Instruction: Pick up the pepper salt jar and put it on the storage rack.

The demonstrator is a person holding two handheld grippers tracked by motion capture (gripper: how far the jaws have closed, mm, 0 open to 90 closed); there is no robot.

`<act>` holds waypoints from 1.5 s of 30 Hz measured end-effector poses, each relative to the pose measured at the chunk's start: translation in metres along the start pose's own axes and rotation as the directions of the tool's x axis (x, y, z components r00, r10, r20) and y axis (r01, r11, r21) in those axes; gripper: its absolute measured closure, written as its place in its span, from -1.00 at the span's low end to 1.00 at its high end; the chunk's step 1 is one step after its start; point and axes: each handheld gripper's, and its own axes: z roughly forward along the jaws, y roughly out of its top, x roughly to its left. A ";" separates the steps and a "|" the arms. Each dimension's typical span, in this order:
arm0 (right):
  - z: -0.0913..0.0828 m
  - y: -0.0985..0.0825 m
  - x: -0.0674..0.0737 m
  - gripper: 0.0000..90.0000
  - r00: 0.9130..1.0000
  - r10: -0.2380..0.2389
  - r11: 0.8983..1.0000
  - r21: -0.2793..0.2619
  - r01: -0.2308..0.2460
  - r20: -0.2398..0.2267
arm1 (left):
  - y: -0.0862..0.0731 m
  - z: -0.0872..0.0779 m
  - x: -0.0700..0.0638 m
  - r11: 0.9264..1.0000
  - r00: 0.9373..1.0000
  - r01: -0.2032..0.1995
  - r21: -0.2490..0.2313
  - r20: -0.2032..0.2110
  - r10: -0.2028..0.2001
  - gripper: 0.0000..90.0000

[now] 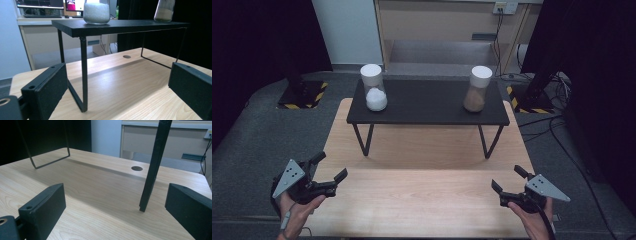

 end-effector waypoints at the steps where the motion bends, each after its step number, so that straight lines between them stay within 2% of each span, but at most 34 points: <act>1: 0.000 0.000 0.000 -0.92 1.000 -0.001 1.000 0.001 0.001 -0.002 | 0.000 0.000 0.000 1.000 1.000 0.001 0.000 0.002 -0.001 -0.97; 45: -0.002 -0.001 0.000 -0.92 1.000 -0.006 1.000 -0.002 0.006 -0.017 | 0.002 0.001 -0.002 1.000 0.999 -0.023 0.011 0.026 0.022 -0.96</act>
